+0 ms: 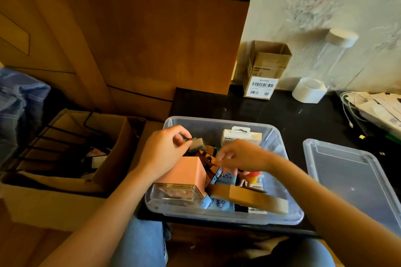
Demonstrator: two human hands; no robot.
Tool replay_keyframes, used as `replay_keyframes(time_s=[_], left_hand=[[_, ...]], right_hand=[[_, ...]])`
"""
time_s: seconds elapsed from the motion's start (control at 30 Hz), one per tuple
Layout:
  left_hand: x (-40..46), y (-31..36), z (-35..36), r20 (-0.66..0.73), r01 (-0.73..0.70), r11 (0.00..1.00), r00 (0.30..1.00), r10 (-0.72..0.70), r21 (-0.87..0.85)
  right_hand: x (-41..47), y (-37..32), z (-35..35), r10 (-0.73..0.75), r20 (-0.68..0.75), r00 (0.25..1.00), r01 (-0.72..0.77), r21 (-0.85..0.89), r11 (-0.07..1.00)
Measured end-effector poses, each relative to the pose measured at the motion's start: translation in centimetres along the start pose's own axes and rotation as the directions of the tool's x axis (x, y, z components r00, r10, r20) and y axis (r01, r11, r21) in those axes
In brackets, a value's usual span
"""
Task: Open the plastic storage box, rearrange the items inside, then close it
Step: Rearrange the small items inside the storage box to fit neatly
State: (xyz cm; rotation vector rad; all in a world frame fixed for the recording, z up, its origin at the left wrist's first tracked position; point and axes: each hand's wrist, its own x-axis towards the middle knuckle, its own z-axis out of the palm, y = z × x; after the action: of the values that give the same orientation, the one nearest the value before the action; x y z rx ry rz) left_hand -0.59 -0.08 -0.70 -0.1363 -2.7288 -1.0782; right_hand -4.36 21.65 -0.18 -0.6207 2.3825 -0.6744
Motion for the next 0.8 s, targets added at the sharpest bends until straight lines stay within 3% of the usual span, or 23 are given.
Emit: replay_keyframes(time_s=[0.1,0.17,0.33,0.5,0.63,0.73,0.8], left_hand=[[0.1,-1.1,0.4,-0.047,0.006,0.998,0.999,-0.009,-0.065],[0.0,-1.6,0.7,-0.053,0.045,0.990,0.997,-0.052,-0.136],[0.1,-2.1,1.0,-0.048,0.079,0.967,0.994,-0.093,-0.241],[0.1,-2.2,0.9,-0.016,0.071,0.969,0.997,-0.077,-0.238],[0.1,-2.1,0.8,-0.040,0.053,0.977,0.997,-0.062,-0.206],[0.2,-2.0,0.7,-0.028,0.040,0.989,0.999,-0.044,-0.140],[0.4,-2.0,0.5,0.008,0.031,0.994,0.999,-0.031,-0.100]], right_hand=[[3.2,-1.2,1.2,-0.048,-0.200,0.979,0.008,-0.196,0.981],[5.2,-1.7,1.5,-0.071,-0.241,0.968,0.002,-0.276,0.961],[8.9,-2.0,2.7,-0.054,-0.122,0.991,-0.029,-0.593,0.805],[10.3,-2.6,3.4,-0.114,-0.139,0.984,-0.026,-0.738,0.674],[9.4,-3.0,2.4,-0.153,-0.151,0.977,-0.022,-0.777,0.629],[7.4,-3.0,0.4,-0.121,-0.240,0.963,-0.086,-0.702,0.707],[5.5,-2.7,-1.4,-0.052,-0.223,0.974,-0.103,-0.630,0.770]])
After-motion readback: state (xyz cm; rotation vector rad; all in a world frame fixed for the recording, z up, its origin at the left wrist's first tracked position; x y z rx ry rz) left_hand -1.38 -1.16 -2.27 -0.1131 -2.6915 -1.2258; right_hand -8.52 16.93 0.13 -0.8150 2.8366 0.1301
